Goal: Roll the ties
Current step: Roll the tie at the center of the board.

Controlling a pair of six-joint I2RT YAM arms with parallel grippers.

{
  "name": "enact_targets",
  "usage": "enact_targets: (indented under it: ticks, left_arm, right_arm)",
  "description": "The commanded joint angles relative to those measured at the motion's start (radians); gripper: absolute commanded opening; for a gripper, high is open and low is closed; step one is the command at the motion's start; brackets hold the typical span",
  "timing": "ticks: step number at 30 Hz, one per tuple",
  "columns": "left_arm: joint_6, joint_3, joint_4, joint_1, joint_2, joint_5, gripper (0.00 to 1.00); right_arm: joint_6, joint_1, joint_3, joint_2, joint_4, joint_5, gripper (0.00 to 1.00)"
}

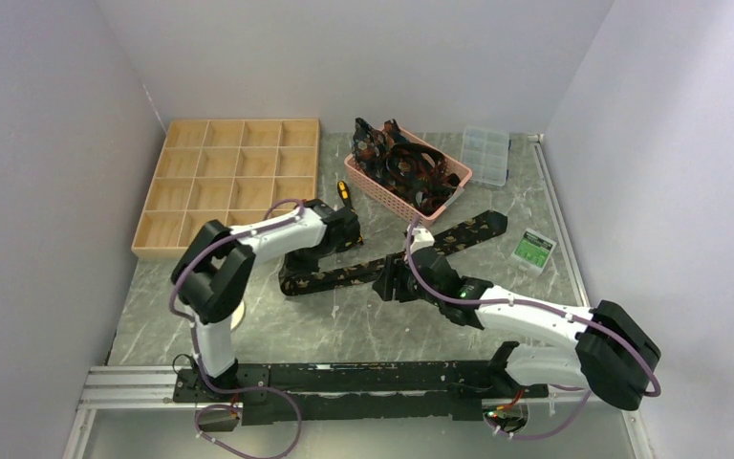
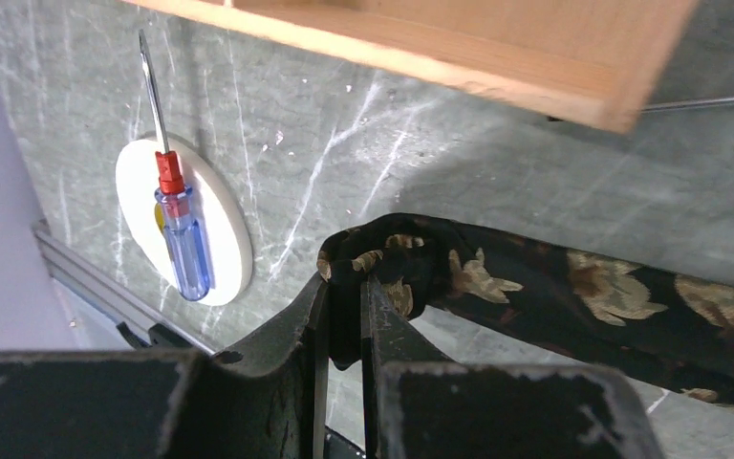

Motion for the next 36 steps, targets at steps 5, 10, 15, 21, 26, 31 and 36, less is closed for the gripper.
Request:
enact_targets:
  ticks: [5, 10, 15, 21, 26, 31, 36]
  left_arm:
    - [-0.088, 0.161, -0.124, -0.078, 0.148, -0.085, 0.03]
    - [-0.070, 0.160, -0.049, -0.106, 0.170, -0.034, 0.03]
    - [-0.042, 0.148, 0.037, -0.120, 0.176, 0.013, 0.03]
    - [0.008, 0.115, 0.139, -0.126, 0.168, 0.074, 0.13]
    - [0.017, 0.062, 0.206, -0.130, 0.148, 0.124, 0.41]
    - [0.011, 0.020, 0.249, -0.132, 0.092, 0.140, 0.55]
    - [0.024, -0.004, 0.277, -0.132, 0.011, 0.162, 0.58]
  right_arm:
    - [-0.007, 0.000, -0.031, -0.012, 0.013, 0.038, 0.59]
    - [-0.001, 0.000, -0.044, 0.009, 0.032, 0.024, 0.58]
    - [-0.004, 0.000, -0.045, 0.015, 0.037, 0.025, 0.58]
    - [0.000, 0.000, -0.050, 0.022, 0.043, 0.021, 0.58]
    - [-0.005, 0.000, -0.047, 0.023, 0.039, 0.020, 0.58]
    - [-0.009, -0.001, -0.043, 0.024, 0.034, 0.019, 0.58]
    - [-0.016, 0.000, -0.036, 0.032, 0.029, 0.018, 0.58]
